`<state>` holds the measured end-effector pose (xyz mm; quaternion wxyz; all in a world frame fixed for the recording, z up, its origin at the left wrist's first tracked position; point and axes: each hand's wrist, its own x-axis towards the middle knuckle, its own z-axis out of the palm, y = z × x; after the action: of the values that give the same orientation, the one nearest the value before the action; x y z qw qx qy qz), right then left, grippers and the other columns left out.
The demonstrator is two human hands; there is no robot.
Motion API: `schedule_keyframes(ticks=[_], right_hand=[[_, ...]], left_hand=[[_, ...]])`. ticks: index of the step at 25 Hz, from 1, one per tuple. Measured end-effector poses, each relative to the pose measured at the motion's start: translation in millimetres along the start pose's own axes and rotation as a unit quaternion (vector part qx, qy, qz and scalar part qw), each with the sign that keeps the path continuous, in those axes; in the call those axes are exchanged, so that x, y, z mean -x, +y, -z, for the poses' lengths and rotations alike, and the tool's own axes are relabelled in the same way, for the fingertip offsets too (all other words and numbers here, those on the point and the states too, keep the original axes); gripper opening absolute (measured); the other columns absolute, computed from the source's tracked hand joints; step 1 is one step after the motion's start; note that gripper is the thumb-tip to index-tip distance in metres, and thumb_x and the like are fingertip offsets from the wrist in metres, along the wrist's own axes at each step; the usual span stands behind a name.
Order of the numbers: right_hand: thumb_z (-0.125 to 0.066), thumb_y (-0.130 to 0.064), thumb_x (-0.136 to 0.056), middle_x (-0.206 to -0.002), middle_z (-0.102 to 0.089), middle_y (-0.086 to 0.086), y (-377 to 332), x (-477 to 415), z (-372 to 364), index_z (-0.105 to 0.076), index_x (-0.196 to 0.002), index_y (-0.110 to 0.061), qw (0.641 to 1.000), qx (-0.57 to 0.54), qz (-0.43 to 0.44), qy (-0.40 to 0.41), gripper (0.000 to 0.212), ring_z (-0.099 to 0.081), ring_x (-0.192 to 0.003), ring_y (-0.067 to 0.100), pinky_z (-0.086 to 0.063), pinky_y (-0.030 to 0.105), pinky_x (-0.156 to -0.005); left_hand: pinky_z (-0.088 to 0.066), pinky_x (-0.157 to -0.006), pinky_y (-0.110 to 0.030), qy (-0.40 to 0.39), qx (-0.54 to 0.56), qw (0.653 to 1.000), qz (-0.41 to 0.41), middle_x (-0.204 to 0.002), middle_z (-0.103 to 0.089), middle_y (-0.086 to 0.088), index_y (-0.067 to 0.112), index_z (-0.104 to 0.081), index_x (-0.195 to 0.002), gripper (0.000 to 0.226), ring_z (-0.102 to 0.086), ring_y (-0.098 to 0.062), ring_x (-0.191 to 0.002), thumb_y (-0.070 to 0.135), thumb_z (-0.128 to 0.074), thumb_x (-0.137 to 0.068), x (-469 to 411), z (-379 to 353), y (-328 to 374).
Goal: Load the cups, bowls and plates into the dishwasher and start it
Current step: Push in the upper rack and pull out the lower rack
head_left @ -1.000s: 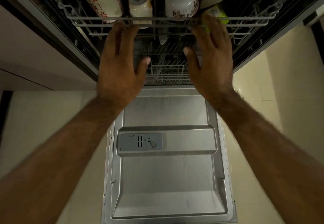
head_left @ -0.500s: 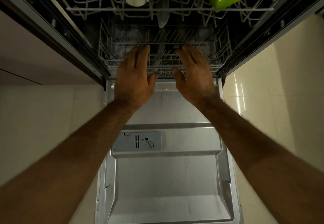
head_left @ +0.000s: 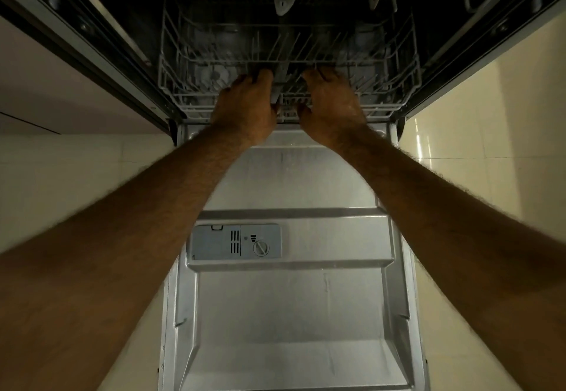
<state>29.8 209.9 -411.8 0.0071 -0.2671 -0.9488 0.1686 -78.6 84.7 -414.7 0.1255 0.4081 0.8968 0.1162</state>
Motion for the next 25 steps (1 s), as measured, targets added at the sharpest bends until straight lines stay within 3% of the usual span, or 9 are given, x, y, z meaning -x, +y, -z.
schedule_keyframes(ticks=[5,10,16,25], right_hand=[[-0.065,-0.028,-0.094,-0.145,-0.049,0.004,-6.9,46.1,0.5,-0.047,-0.144,-0.018,0.999,0.013,0.0,-0.031,0.055,-0.043,-0.134,0.026,-0.04,0.038,-0.11],[-0.061,-0.033,-0.096,-0.138,-0.055,0.006,-16.0,111.8,-4.8,-0.054,-0.139,-0.014,0.998,0.013,-0.012,-0.054,0.048,-0.046,-0.129,0.026,-0.047,0.039,-0.105],[-0.061,-0.03,-0.096,-0.137,-0.056,0.008,-33.4,201.4,-8.9,-0.057,-0.138,-0.011,0.998,0.006,-0.036,-0.06,0.046,-0.044,-0.131,0.028,-0.048,0.039,-0.103],[-0.064,-0.025,-0.093,-0.127,-0.061,0.006,-44.5,311.0,-25.0,-0.063,-0.128,-0.011,0.999,-0.002,-0.034,-0.042,0.038,-0.051,-0.12,0.025,-0.048,0.037,-0.1]], left_hand=[[-0.057,-0.08,-0.047,-0.015,0.017,1.0,0.0,-0.114,-0.066,-0.015,0.013,-0.046,-0.135,0.041,-0.065,-0.035,-0.1,0.026,-0.06,-0.099,47.8,-5.9,5.8],[-0.04,-0.065,-0.035,-0.028,0.056,0.998,0.004,-0.105,-0.061,-0.014,0.008,-0.046,-0.133,0.036,-0.061,-0.028,-0.088,0.025,-0.056,-0.102,118.8,-16.1,20.1],[-0.053,-0.072,-0.046,-0.052,0.099,0.994,0.013,-0.119,-0.058,-0.019,0.006,-0.046,-0.13,0.034,-0.061,-0.035,-0.093,0.02,-0.057,-0.1,210.1,-29.3,30.8],[-0.054,-0.068,-0.042,-0.085,0.106,0.99,0.024,-0.112,-0.059,-0.015,0.008,-0.042,-0.133,0.034,-0.057,-0.024,-0.079,0.019,-0.053,-0.102,318.8,-43.2,44.3]])
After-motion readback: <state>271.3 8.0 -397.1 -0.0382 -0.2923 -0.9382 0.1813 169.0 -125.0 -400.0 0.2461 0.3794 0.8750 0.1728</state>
